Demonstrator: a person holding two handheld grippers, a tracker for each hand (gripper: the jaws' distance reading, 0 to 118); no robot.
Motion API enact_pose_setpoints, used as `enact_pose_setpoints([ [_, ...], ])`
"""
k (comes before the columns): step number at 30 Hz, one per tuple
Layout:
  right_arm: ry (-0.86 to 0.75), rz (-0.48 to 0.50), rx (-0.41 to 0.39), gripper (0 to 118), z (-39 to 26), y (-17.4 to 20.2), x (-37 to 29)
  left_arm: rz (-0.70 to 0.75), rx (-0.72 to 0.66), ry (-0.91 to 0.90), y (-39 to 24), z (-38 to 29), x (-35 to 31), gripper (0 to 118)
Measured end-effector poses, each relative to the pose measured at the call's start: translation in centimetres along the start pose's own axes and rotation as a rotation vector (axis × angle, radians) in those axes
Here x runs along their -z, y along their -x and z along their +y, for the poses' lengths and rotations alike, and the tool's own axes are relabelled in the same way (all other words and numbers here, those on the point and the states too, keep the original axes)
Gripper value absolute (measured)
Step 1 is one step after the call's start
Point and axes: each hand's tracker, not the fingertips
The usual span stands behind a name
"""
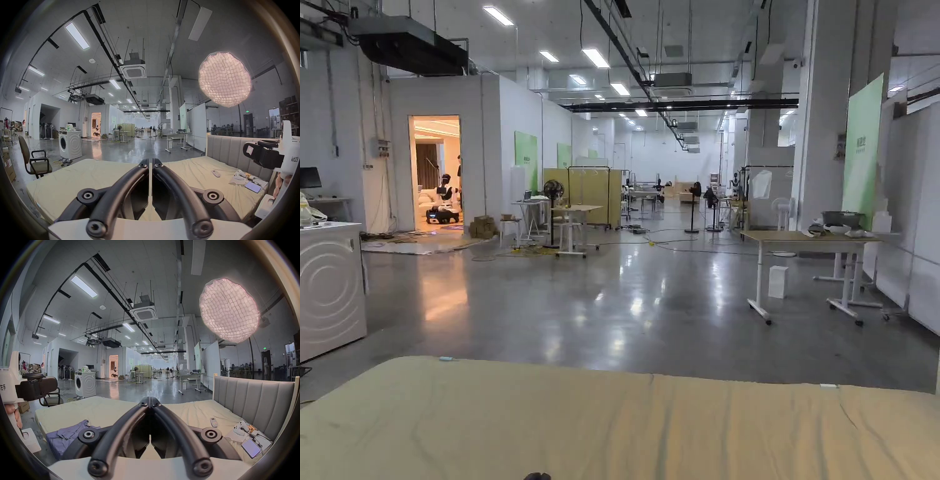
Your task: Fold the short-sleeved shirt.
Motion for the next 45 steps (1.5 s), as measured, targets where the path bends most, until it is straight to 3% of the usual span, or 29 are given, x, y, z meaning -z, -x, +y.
enact_pose_setpoints([
  [23, 0.020, -0.011, 0.013, 0, -0.2, -0.1, 0.0, 0.008, -0.018, 0.019, 0.5, -0.1, 0.0, 3],
  [36, -0.014, -0.034, 0.001, 0, 1.2, -0.4, 0.1, 0.066, 0.053, 0.011, 0.8, 1.3, 0.2, 3],
  [38, -0.023, -0.047, -0.099, 0, 1.9, -0.2, 0.2, 0.079, 0.142, -0.004, 0.9, 2.2, 0.5, 3],
  [39, -0.021, -0.051, -0.195, 0, 2.2, 0.0, 0.2, 0.086, 0.232, -0.006, 0.8, 2.6, 0.7, 3],
  [45, 0.068, -0.101, -0.874, 0, -1.0, 1.8, 0.7, 0.103, 1.016, 0.082, -0.1, -2.9, 1.5, 3],
])
